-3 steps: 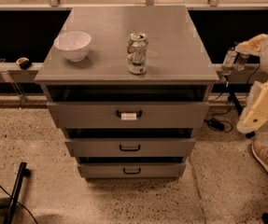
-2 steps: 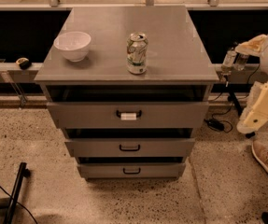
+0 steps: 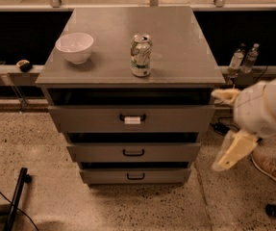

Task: Open middle drawer

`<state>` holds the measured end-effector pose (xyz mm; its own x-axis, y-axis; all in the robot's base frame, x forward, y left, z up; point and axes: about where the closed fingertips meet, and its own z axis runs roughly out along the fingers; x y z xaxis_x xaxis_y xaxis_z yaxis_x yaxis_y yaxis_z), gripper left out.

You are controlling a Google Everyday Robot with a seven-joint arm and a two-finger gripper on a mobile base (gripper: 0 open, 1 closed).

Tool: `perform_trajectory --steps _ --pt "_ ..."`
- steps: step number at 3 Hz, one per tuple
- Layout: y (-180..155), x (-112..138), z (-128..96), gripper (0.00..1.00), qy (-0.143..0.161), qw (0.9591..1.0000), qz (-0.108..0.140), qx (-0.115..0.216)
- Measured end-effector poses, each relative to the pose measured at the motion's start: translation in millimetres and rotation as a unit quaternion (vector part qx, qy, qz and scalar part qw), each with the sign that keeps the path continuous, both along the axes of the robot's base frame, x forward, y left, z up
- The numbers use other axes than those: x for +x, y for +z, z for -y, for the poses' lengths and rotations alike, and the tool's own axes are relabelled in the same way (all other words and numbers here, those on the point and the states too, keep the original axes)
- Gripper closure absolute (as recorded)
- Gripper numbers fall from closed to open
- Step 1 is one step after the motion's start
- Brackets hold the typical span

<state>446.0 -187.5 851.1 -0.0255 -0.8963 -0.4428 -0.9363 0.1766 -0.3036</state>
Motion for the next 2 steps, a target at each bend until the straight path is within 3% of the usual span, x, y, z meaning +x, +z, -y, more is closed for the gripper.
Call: perform_trajectory --steps 1,2 --pt "-64.0 0.9 -16.2 0.00 0.049 0.9974 -0.011 0.052" --pt "-73.6 6.2 -25.3 0.00 0.093 0.9950 0.003 0.038"
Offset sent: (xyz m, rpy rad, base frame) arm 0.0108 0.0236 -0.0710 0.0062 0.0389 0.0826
